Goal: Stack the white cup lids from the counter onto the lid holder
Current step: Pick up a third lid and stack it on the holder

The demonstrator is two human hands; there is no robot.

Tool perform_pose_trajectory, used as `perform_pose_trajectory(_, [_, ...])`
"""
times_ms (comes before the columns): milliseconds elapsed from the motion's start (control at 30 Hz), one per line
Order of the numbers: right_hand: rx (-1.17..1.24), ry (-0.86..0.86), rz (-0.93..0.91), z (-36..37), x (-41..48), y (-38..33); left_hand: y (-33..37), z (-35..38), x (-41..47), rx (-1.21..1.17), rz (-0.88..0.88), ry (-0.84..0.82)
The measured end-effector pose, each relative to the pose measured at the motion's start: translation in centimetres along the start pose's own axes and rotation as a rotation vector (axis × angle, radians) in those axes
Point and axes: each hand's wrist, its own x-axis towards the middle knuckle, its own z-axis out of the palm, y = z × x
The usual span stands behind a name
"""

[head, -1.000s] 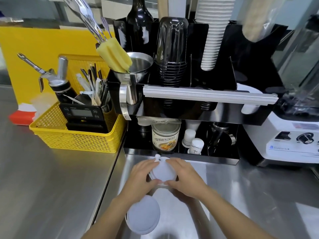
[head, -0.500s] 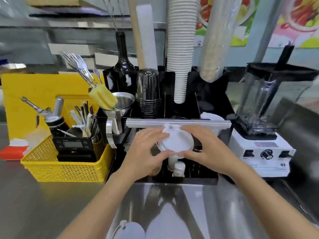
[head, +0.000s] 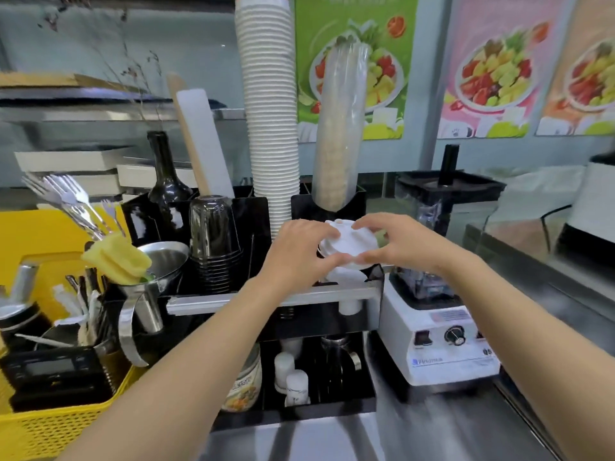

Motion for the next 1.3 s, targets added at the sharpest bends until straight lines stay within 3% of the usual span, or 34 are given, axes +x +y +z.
perform_pose_trajectory(567, [-0.409, -0.422, 0.051, 2.3, 5.0, 1.2, -3.2, 4.7, 1.5, 0.203, -0.028, -0.266])
perform_pose_trajectory(800, [-0.333, -0.624, 0.089, 2.9, 6.1, 0.8, -3.0, 4.3, 2.7, 0.205, -0.067, -0.556])
perform_pose_trajectory(1300, [-0.366, -0.635, 0.072, 3.7, 7.0, 1.1, -3.9, 5.2, 2.9, 0.316, 0.046, -0.450])
